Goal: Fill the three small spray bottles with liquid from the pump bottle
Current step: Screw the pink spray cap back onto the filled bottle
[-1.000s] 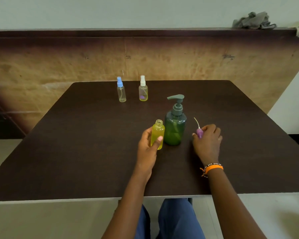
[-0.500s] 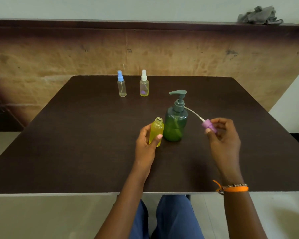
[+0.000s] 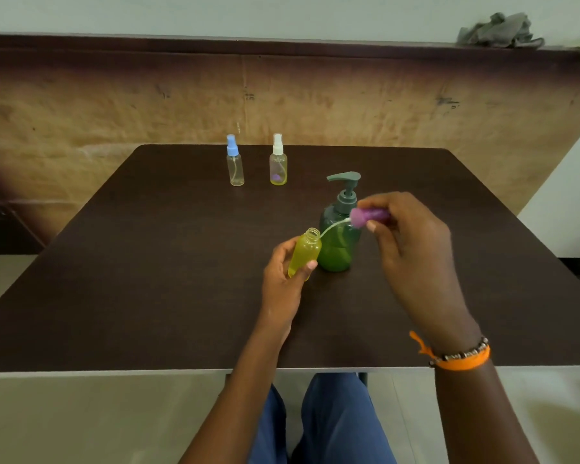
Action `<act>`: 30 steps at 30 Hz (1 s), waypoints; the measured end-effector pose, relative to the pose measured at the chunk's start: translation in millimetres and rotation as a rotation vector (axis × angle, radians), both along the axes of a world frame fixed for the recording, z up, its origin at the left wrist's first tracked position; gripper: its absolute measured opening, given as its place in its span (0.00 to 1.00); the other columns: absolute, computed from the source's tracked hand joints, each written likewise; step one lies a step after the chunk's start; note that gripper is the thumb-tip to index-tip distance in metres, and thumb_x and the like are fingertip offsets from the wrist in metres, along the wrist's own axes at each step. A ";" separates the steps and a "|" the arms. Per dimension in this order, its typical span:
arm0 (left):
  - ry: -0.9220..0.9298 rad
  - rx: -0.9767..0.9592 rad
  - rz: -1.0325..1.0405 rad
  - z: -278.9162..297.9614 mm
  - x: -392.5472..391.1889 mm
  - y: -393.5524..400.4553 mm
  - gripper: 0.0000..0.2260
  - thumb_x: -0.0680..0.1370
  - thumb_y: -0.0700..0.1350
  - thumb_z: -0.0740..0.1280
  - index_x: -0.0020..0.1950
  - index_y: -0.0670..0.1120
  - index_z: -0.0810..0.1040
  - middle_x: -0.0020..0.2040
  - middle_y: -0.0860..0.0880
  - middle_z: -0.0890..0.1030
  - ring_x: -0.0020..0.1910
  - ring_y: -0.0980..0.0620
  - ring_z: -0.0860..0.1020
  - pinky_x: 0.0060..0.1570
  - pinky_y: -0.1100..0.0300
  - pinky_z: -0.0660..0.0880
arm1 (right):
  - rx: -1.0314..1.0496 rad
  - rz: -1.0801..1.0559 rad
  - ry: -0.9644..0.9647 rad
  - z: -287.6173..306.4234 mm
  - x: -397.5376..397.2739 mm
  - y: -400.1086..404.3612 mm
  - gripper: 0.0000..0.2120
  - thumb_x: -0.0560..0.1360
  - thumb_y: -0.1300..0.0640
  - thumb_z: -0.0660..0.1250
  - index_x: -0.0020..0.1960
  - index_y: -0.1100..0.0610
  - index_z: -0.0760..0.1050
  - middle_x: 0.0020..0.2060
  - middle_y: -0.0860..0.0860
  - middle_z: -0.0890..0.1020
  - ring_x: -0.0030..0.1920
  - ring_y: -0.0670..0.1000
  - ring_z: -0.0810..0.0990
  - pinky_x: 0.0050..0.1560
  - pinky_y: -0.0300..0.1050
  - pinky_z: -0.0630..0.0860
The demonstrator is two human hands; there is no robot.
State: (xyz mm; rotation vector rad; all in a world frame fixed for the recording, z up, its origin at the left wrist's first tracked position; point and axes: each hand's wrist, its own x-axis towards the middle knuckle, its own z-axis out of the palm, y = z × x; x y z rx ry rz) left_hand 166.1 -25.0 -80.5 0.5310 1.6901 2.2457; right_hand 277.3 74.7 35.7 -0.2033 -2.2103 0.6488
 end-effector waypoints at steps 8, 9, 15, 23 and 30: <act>-0.003 0.031 -0.008 -0.3 -0.2 -0.4 0.16 0.74 0.34 0.68 0.59 0.47 0.75 0.55 0.48 0.80 0.51 0.59 0.79 0.51 0.65 0.74 | 0.129 0.067 -0.094 27.3 -21.7 -3.7 0.11 0.72 0.72 0.63 0.51 0.63 0.78 0.48 0.57 0.80 0.49 0.55 0.78 0.48 0.52 0.77; -0.003 0.030 -0.010 -0.4 -0.3 -0.5 0.16 0.74 0.34 0.68 0.59 0.47 0.75 0.56 0.47 0.80 0.52 0.59 0.78 0.51 0.64 0.74 | 0.129 0.077 -0.153 27.9 -24.0 -3.3 0.12 0.72 0.72 0.63 0.52 0.62 0.78 0.49 0.56 0.80 0.50 0.55 0.78 0.49 0.52 0.76; 0.007 0.038 -0.036 -0.9 1.2 -3.3 0.17 0.74 0.36 0.69 0.60 0.48 0.75 0.58 0.44 0.79 0.56 0.53 0.78 0.50 0.64 0.75 | 0.181 0.147 -0.542 15.0 -46.4 -4.1 0.15 0.72 0.71 0.63 0.55 0.58 0.76 0.53 0.53 0.78 0.55 0.53 0.75 0.55 0.51 0.73; 0.039 0.052 -0.026 3.3 4.0 -6.0 0.16 0.74 0.37 0.69 0.58 0.54 0.76 0.59 0.44 0.79 0.56 0.53 0.78 0.51 0.63 0.75 | 0.263 0.259 -0.660 27.4 -58.6 1.5 0.15 0.70 0.71 0.65 0.54 0.59 0.78 0.51 0.53 0.79 0.47 0.46 0.73 0.52 0.46 0.73; 0.070 0.061 -0.008 7.5 6.5 -7.9 0.16 0.75 0.37 0.68 0.56 0.56 0.76 0.59 0.43 0.78 0.56 0.55 0.78 0.51 0.65 0.74 | 0.363 0.292 -0.749 34.6 -69.7 4.3 0.10 0.74 0.64 0.66 0.54 0.58 0.78 0.48 0.51 0.79 0.48 0.48 0.77 0.43 0.33 0.68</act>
